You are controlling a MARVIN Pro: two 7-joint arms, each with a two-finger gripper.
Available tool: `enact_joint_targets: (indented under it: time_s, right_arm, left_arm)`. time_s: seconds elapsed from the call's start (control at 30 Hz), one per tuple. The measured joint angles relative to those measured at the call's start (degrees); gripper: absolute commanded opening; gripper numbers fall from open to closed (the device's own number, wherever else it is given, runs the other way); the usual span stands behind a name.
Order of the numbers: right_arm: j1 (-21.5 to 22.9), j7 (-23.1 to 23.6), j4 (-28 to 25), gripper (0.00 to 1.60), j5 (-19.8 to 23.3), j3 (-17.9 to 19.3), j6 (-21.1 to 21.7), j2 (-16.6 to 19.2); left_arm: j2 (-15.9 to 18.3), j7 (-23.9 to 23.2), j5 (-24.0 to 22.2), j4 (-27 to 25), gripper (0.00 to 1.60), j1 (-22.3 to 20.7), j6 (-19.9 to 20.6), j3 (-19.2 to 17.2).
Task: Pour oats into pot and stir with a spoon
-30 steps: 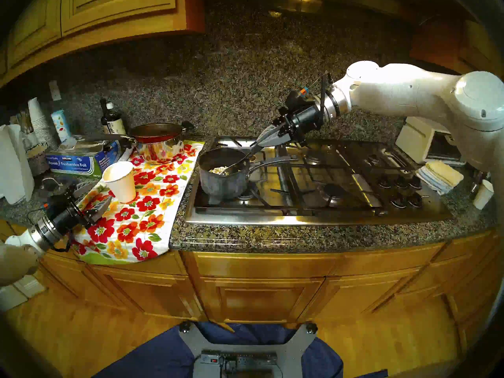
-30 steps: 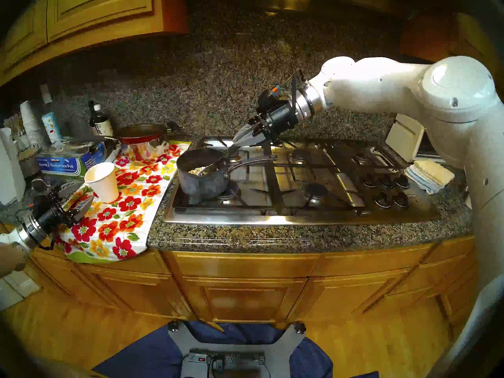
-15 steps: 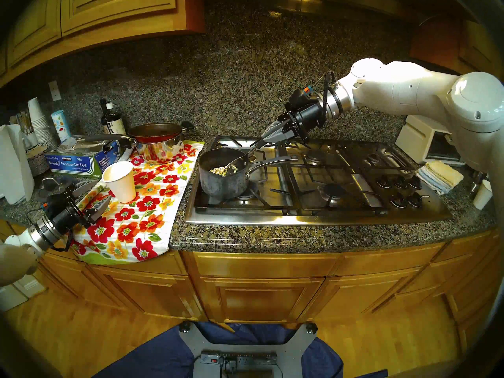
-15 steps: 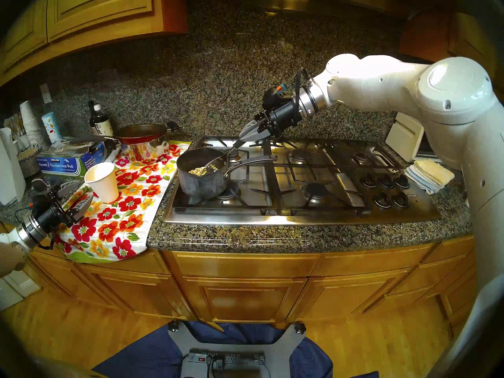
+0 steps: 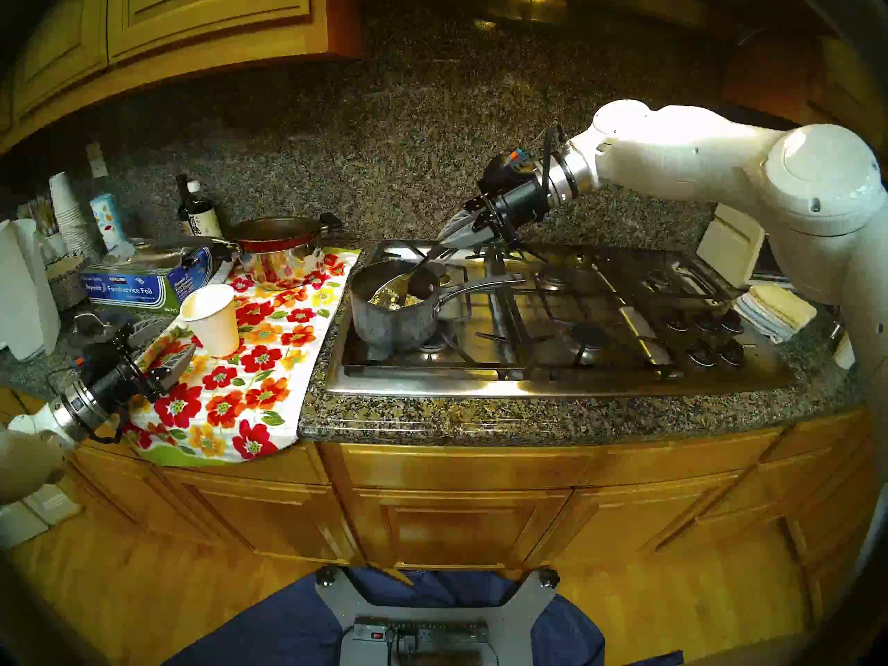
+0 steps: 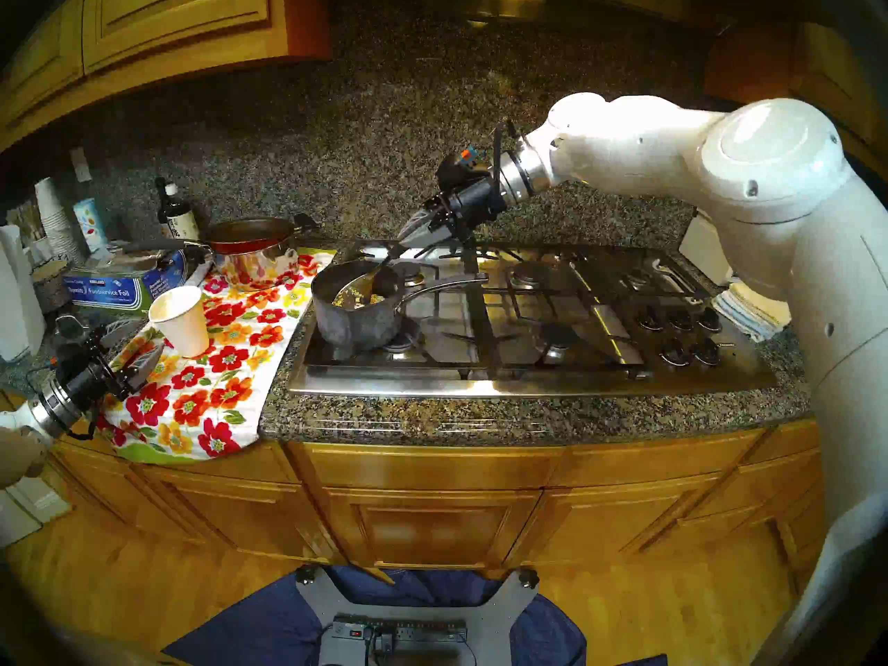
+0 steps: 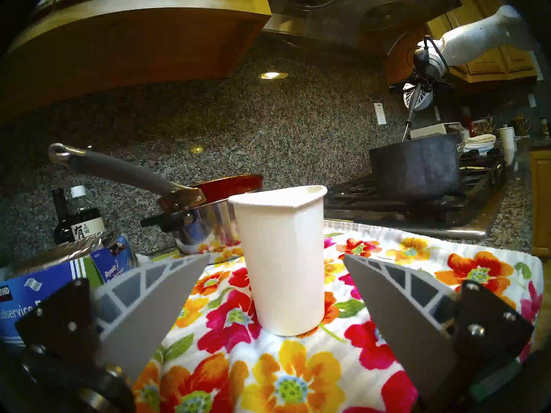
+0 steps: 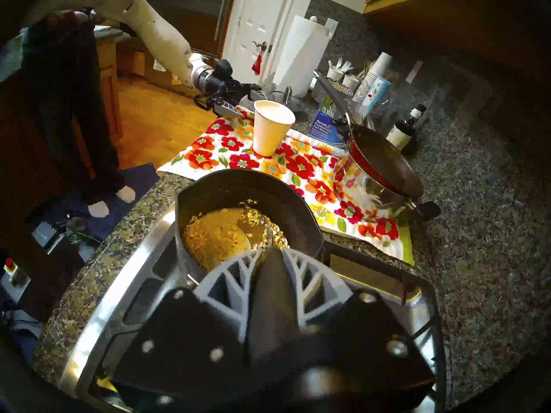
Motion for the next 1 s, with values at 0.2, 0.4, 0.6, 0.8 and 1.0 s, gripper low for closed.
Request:
enact_joint_targets:
  time_s: [0.2, 0.4, 0.6, 0.8, 1.0]
  right_arm:
    - [-0.3, 0.4, -0.2, 0.0, 0.4, 0.8, 0.1, -1.2]
    - [0.5, 0.2, -3.1, 0.0, 0.3, 0.8, -0.2, -0.1]
    - [1.6, -0.4, -6.4, 0.0, -0.3, 0.2, -1.0, 1.9]
    - [3.0, -1.3, -9.5, 0.0, -1.4, -1.2, -1.8, 4.3]
    - [4.0, -2.1, -11.0, 0.0, -2.8, -3.1, -2.6, 6.2]
  left_arm:
    - [0.0, 0.0, 0.1, 0.0, 1.6, 0.5, 0.0, -0.5]
    - [0.0, 0.0, 0.1, -0.1, 1.6, 1.0, 0.0, -1.0]
    - [0.0, 0.0, 0.1, -0.1, 1.6, 1.2, 0.0, -1.2]
    - [0.0, 0.0, 0.1, -0.1, 1.6, 1.4, 0.0, -1.4]
    - [0.0, 0.0, 0.1, -0.2, 1.6, 1.6, 0.0, -1.5]
